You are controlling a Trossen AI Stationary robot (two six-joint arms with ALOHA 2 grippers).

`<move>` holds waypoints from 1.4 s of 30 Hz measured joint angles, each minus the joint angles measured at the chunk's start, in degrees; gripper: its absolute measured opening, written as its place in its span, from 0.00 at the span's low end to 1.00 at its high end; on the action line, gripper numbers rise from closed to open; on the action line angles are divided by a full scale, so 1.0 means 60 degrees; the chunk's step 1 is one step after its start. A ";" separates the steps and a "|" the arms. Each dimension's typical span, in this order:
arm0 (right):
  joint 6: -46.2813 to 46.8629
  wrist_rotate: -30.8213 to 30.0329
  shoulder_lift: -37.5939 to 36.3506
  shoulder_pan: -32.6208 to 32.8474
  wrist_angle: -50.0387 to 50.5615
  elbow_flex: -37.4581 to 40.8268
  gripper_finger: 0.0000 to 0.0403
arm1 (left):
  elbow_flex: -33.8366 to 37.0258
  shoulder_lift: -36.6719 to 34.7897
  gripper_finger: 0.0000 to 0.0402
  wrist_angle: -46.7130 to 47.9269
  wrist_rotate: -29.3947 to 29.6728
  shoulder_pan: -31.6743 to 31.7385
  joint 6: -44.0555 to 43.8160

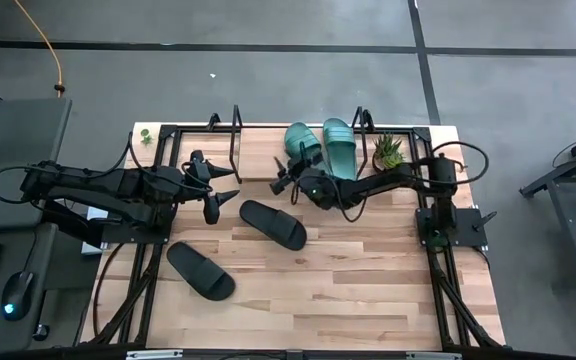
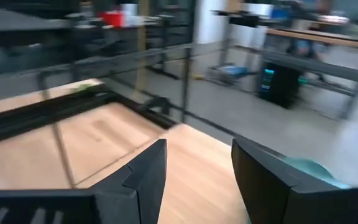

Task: Pick and place slides into the shelf
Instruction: Put the blue slipper on the shelf

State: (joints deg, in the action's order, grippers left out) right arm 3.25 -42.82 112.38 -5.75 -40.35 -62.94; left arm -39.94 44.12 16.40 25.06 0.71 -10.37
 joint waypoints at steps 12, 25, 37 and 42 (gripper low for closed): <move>-0.0750 0.5539 -0.0073 -0.1936 0.1817 0.0000 0.43 | 0.0000 0.0000 0.68 -0.0049 0.0001 0.0004 0.0157; -0.1579 0.3799 -0.0073 -0.2163 0.3469 -0.0022 0.43 | 0.0000 0.0002 0.68 -0.0076 0.0149 0.0004 0.0182; -0.1372 0.1599 -0.0066 -0.1734 0.6266 -0.1963 0.43 | 0.0000 0.0000 0.68 -0.0076 0.0153 0.0004 0.0180; -0.1294 0.2459 -0.0066 -0.1626 0.6395 -0.2772 0.43 | 0.0000 0.0001 0.68 -0.0075 0.0153 0.0004 0.0181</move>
State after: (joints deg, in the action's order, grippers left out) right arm -4.52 -28.06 111.98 -15.51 -1.98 -79.57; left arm -39.94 44.12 15.96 25.98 0.73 -9.28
